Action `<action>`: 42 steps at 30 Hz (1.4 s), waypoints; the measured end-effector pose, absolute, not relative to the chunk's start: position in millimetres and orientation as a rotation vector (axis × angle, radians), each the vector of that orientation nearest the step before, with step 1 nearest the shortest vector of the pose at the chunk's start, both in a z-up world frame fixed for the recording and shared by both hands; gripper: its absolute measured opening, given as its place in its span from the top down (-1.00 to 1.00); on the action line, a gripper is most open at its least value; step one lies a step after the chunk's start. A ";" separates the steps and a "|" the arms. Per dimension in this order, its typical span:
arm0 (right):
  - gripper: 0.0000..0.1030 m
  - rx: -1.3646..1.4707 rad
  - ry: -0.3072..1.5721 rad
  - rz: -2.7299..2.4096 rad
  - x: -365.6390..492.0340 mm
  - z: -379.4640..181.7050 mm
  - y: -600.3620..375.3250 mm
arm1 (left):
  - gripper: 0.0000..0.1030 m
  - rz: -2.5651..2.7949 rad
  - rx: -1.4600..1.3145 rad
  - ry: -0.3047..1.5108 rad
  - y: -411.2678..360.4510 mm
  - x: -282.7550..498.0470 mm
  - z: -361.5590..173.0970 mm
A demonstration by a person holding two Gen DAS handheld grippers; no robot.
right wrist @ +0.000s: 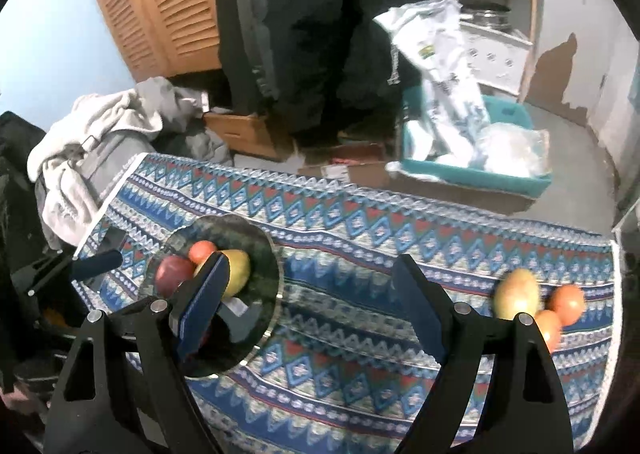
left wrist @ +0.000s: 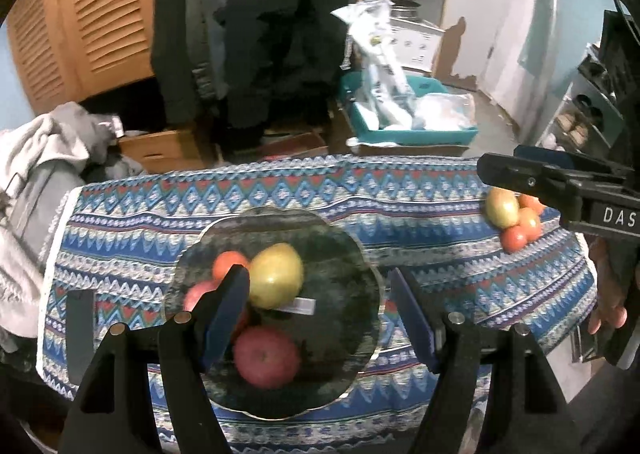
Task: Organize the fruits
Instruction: 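Move both open tools back from the bowl to the remaining fruit, then bring the left tool to a yellow pear while the right tool approaches an orange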
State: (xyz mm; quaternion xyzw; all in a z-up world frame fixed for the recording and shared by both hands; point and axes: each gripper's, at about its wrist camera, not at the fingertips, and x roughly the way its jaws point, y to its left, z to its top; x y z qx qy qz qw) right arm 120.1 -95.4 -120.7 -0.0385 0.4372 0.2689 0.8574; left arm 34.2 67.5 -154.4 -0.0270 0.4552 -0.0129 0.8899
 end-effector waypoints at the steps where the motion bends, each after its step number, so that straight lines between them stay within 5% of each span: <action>1: -0.63 -0.089 0.912 0.559 118.6 -118.9 -99.9 | -0.45 -0.039 -0.057 0.946 63.2 35.2 -153.0; 12: -0.63 -0.185 0.797 0.486 99.3 -101.5 -139.5 | -0.51 -0.107 -0.033 0.955 21.4 42.4 -146.4; 42: -0.63 -0.090 0.884 0.259 117.9 -97.9 -295.7 | -0.51 -0.149 0.015 0.996 -76.4 86.0 -138.4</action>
